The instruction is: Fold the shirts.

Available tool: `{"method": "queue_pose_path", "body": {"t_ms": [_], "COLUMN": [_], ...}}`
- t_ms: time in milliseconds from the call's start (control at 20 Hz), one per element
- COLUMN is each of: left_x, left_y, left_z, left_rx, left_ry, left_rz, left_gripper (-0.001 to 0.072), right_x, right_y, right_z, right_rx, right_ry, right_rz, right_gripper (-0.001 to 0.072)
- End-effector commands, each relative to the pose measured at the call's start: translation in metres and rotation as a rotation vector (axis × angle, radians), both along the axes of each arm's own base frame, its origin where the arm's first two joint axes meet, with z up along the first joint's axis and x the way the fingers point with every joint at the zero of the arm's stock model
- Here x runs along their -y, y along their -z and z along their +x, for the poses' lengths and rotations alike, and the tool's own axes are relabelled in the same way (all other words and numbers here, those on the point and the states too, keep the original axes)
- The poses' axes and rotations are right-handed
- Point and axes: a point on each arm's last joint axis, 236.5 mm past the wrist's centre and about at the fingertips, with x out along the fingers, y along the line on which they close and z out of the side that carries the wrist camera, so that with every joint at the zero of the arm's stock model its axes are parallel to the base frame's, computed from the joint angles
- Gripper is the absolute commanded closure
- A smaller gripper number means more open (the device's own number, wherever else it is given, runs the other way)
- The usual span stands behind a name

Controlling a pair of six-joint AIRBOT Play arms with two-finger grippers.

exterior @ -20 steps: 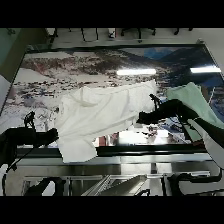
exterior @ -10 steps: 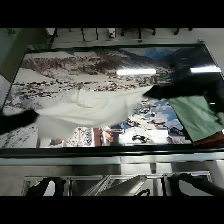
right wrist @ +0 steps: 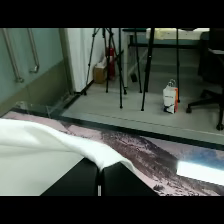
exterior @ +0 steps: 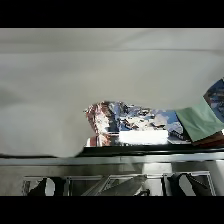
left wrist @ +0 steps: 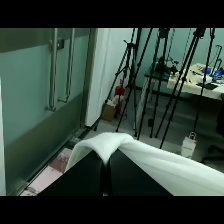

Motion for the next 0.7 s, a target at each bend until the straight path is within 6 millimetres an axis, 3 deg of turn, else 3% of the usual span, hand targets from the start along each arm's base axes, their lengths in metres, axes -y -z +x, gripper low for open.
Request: {"method": "queue_pose_path", "body": {"t_ms": [0,150,300,450,550,650], "left_x": [0.004,0.045,0.078,0.092,0.089,0.077], "left_y": [0.027,0.106,0.207,0.327,0.404,0.476], "left_z": [0.040,0.123,0.202,0.280,0.319,0.355], "left_rx": [-0.152,-0.371,-0.592,-0.779,-0.902,-1.015], "left_ry": [0.128,0.465,0.563,0.529,0.510,0.486], "left_rz": [-0.050,-0.170,-0.182,-0.150,-0.180,-0.238], "left_gripper": [0.0690,0.0689,0.0689,0.0689,0.0689,0.0690], "right_x": [0.008,-0.012,-0.047,-0.040,-0.026,-0.010], "right_y": [0.016,0.081,0.182,0.303,0.382,0.447], "right_z": [0.005,0.048,0.107,0.180,0.218,0.250], "right_rx": [-0.079,-0.286,-0.524,-0.730,-0.864,-0.951], "right_ry": [0.007,-0.174,-0.284,-0.187,-0.124,-0.058], "right_rz": [0.018,0.108,0.176,0.275,0.344,0.455], "right_gripper": [0.0691,0.0692,0.0692,0.0692,0.0692,0.0692]}}
